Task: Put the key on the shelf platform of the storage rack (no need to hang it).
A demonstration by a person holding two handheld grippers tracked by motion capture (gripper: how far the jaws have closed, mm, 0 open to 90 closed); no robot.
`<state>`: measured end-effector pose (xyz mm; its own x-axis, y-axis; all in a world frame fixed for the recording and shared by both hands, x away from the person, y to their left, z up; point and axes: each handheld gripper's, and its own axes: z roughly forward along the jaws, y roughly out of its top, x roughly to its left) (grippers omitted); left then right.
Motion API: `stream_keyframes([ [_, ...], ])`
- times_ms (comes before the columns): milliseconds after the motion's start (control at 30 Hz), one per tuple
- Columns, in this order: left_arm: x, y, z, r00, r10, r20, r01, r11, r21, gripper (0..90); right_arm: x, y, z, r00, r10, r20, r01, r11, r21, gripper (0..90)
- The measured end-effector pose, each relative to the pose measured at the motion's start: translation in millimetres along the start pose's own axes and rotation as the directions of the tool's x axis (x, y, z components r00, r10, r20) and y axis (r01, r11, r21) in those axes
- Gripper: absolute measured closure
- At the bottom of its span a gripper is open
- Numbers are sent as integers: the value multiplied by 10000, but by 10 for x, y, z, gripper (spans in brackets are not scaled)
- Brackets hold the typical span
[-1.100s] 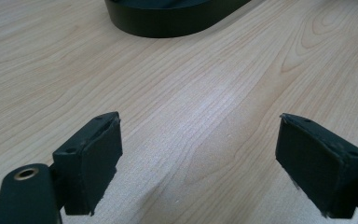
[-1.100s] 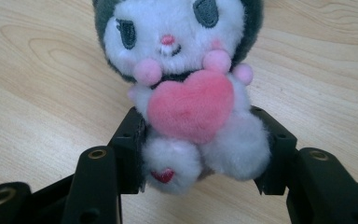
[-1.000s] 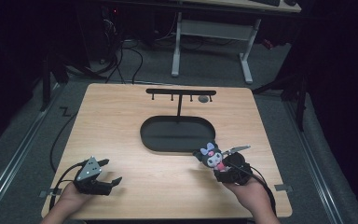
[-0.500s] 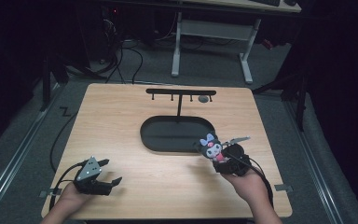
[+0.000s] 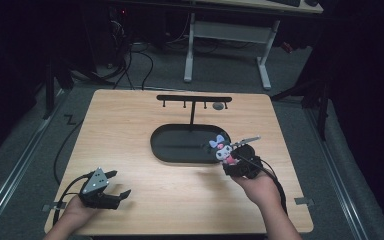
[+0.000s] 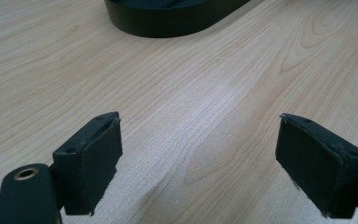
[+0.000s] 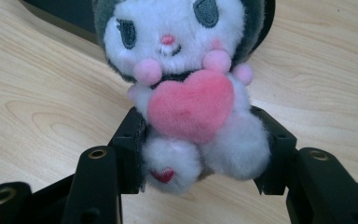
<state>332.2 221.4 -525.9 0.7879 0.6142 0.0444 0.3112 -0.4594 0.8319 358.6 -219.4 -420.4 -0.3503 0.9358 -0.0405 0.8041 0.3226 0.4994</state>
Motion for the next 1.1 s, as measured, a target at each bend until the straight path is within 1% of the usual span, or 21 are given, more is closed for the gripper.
stream_keyframes([
  [100,0,0,-1,10000,6,7,-6,10000,3,155,12,29,14,10000,47,-46,-47,10000,1,472],
  [133,-1,0,0,10000,9,6,-9,10000,3,155,25,55,36,10000,-54,-72,54,10000,16,472],
  [233,-2,0,1,10000,10,-6,-10,10000,-2,155,44,82,56,9999,-68,-93,68,10000,30,472],
  [367,-4,1,2,10000,15,-9,-15,10000,14,155,77,166,91,9999,-97,-118,97,9999,-29,472],
  [400,-4,1,2,10000,17,-7,-17,10000,17,155,88,212,111,9999,-31,-111,31,10000,-29,472],
  [500,-3,1,2,10000,6,1,-6,10000,13,155,96,251,147,10000,24,-91,-24,10000,-9,473],
  [633,-3,1,1,10000,10,3,-10,10000,8,154,93,318,218,10000,6,14,-6,10000,-1,473],
  [667,-4,0,1,10000,14,4,-14,10000,8,155,95,340,234,9999,130,11,-130,9999,12,472],
  [733,-4,0,1,10000,16,4,-16,10000,9,155,85,373,261,9999,133,84,-133,9999,10,473],
  [767,-3,0,1,10000,12,2,-12,10000,11,155,73,405,287,9997,237,109,-237,9997,-5,473],
  [967,-3,0,1,10000,9,4,-9,10000,12,155,47,480,361,9992,327,222,-327,9995,29,473],
  [1100,-1,0,2,10000,-6,5,6,10000,1,155,42,534,430,9986,486,214,-489,9988,91,473],
])
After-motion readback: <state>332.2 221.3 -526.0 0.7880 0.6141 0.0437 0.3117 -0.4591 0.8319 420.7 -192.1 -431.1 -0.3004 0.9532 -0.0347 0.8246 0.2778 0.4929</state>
